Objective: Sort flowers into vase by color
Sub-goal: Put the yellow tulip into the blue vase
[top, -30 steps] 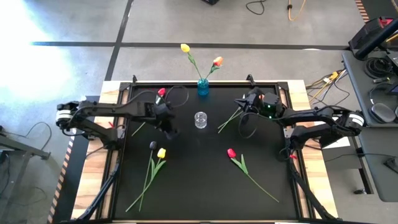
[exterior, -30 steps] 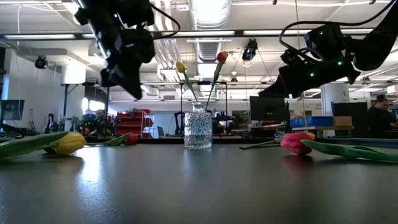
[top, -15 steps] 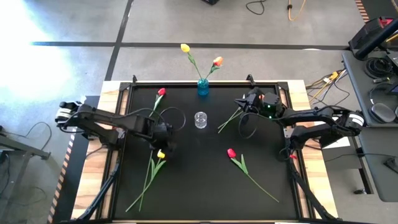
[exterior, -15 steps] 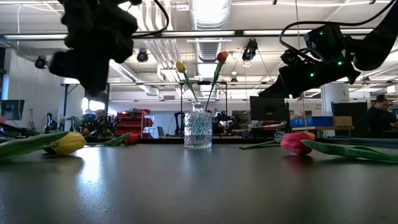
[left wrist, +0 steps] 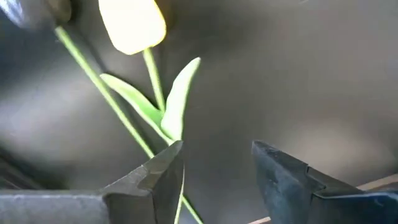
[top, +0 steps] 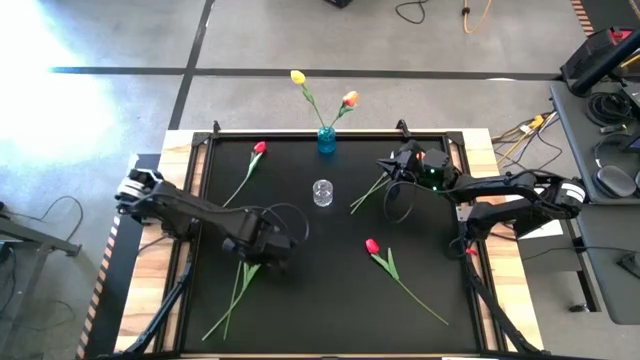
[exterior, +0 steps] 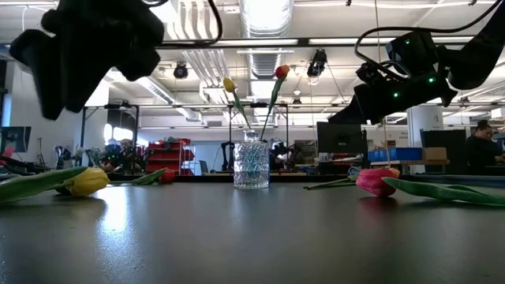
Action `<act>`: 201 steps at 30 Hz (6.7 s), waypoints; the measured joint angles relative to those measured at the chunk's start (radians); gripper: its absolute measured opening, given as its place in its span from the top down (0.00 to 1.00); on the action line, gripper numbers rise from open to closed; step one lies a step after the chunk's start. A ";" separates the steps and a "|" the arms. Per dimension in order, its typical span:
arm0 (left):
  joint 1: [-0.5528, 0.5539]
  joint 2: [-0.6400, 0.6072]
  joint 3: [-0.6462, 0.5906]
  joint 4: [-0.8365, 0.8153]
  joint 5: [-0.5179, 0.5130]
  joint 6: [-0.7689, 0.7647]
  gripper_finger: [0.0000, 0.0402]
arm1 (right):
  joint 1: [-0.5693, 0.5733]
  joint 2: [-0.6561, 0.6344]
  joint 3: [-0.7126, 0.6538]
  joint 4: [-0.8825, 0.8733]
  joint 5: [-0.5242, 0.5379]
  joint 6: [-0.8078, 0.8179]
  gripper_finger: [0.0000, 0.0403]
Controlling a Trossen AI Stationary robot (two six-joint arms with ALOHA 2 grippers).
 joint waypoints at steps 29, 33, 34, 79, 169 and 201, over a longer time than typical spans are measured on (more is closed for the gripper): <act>-0.082 -0.061 -0.321 0.302 0.006 -0.311 0.55 | 0.000 0.000 -0.003 0.000 0.000 0.003 0.96; -0.082 -0.061 -0.356 0.352 0.006 -0.323 0.55 | 0.000 0.000 -0.003 0.000 0.000 0.003 0.96; -0.082 -0.061 -0.361 0.368 0.006 -0.324 0.55 | 0.000 0.000 -0.003 0.000 0.000 0.003 0.96; 0.147 -0.401 -0.358 0.714 -0.681 0.322 1.00 | 0.000 0.000 -0.004 0.008 0.000 0.006 0.96; 0.858 0.080 0.105 1.533 -0.341 1.263 1.00 | 0.000 0.000 -0.004 0.011 0.000 -0.002 0.96; 0.860 0.081 0.108 1.422 -0.402 1.275 0.98 | 0.000 0.000 -0.004 0.011 0.000 -0.002 0.96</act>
